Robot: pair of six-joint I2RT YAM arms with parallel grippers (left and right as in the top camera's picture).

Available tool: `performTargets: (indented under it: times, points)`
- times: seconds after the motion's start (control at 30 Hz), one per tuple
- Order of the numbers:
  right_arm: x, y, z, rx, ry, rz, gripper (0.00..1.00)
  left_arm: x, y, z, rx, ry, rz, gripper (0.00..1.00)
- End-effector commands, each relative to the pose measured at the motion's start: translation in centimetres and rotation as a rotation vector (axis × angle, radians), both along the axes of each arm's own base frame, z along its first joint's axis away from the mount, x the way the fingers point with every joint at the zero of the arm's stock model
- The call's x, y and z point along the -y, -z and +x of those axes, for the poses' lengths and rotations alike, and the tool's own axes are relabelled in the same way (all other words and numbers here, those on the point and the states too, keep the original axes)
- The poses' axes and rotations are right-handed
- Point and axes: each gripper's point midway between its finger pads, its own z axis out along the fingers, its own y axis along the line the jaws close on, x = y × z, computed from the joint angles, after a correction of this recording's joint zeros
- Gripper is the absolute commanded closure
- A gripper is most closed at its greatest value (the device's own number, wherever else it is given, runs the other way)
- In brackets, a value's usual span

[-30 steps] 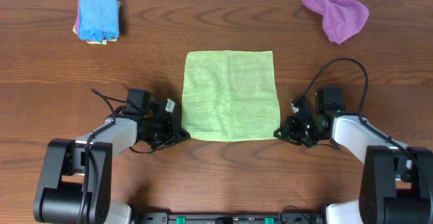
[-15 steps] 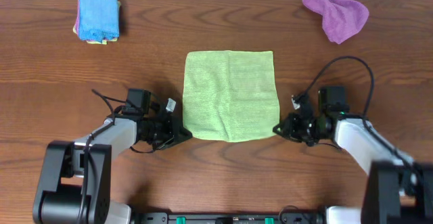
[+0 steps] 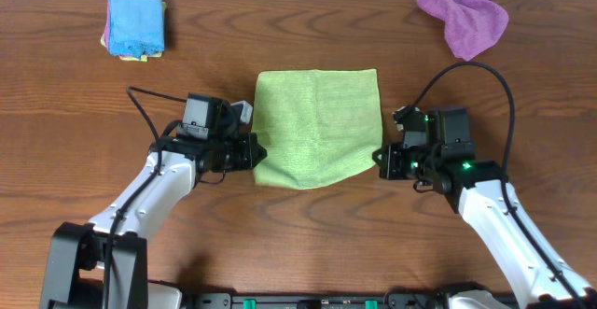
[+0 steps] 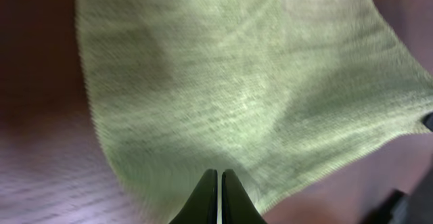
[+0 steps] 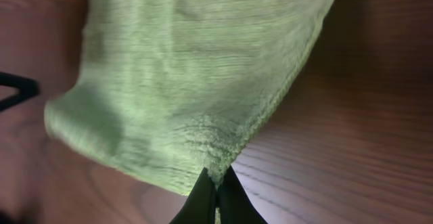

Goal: Fold the cloth
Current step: 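Lift the bottom corners with both grippers, holding the cloth edge raised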

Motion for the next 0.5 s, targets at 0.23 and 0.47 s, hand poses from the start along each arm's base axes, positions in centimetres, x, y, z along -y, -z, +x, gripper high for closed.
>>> performTargets:
  times: [0.23,0.47]
  points:
    - [0.6,-0.2,0.9,0.013,0.045,-0.035,0.98,-1.2,0.4,-0.4,-0.013,-0.001,0.097,0.94]
    - [0.5,-0.2,0.7,0.007,0.041,-0.029,0.98,-1.9,1.4,-3.2,-0.111,0.054,0.139,0.55]
